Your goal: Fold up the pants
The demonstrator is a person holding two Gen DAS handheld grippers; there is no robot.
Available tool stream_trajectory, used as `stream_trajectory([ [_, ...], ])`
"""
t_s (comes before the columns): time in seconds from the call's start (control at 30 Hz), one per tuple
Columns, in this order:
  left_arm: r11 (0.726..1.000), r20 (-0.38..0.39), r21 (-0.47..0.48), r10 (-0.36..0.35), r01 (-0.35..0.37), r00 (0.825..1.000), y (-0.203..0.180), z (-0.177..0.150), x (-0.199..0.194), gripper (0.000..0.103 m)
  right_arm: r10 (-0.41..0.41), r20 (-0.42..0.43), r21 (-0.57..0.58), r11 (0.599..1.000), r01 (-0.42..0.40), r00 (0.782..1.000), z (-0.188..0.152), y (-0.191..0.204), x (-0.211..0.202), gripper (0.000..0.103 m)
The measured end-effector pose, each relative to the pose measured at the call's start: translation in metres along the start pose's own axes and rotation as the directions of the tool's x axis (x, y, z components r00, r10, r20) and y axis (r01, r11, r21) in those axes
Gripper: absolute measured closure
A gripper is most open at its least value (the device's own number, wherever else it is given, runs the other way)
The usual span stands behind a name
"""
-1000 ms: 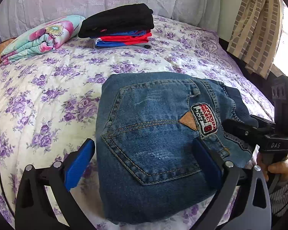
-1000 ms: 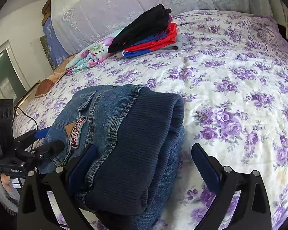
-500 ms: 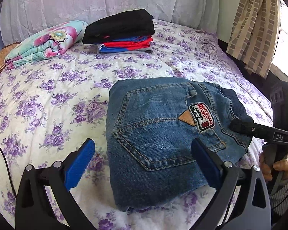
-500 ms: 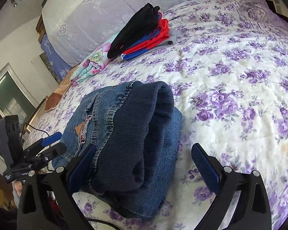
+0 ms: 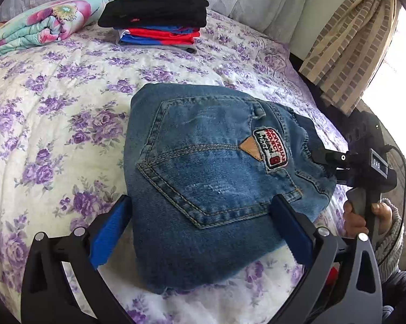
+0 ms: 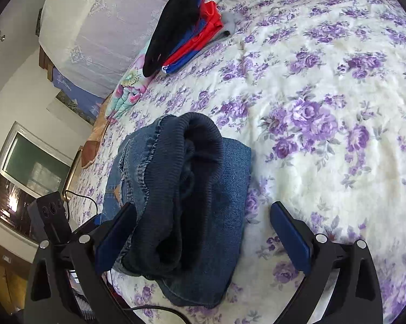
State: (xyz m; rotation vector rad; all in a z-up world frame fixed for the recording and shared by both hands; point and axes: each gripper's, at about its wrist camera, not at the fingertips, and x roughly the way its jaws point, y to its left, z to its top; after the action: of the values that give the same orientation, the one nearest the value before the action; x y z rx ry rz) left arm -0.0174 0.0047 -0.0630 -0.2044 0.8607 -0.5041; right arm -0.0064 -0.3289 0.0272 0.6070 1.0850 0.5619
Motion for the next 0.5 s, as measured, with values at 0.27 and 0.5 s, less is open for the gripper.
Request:
stream_trajectory([
  [0.27, 0.983, -0.090, -0.136, -0.134, 0.121, 0.987, 0.027, 0.016, 0.027, 0.005, -0.006, -0.028, -0.142, 0.990, 0.002, 1.000, -0.006, 0.031, 0.028, 0.014],
  [0.5, 0.994, -0.023, -0.051, -0.098, 0.097, 0.995, 0.007, 0.038, 0.009, 0.042, -0.021, 0.049, -0.203, 0.979, 0.031, 0.999, 0.005, 0.043, 0.005, 0.045],
])
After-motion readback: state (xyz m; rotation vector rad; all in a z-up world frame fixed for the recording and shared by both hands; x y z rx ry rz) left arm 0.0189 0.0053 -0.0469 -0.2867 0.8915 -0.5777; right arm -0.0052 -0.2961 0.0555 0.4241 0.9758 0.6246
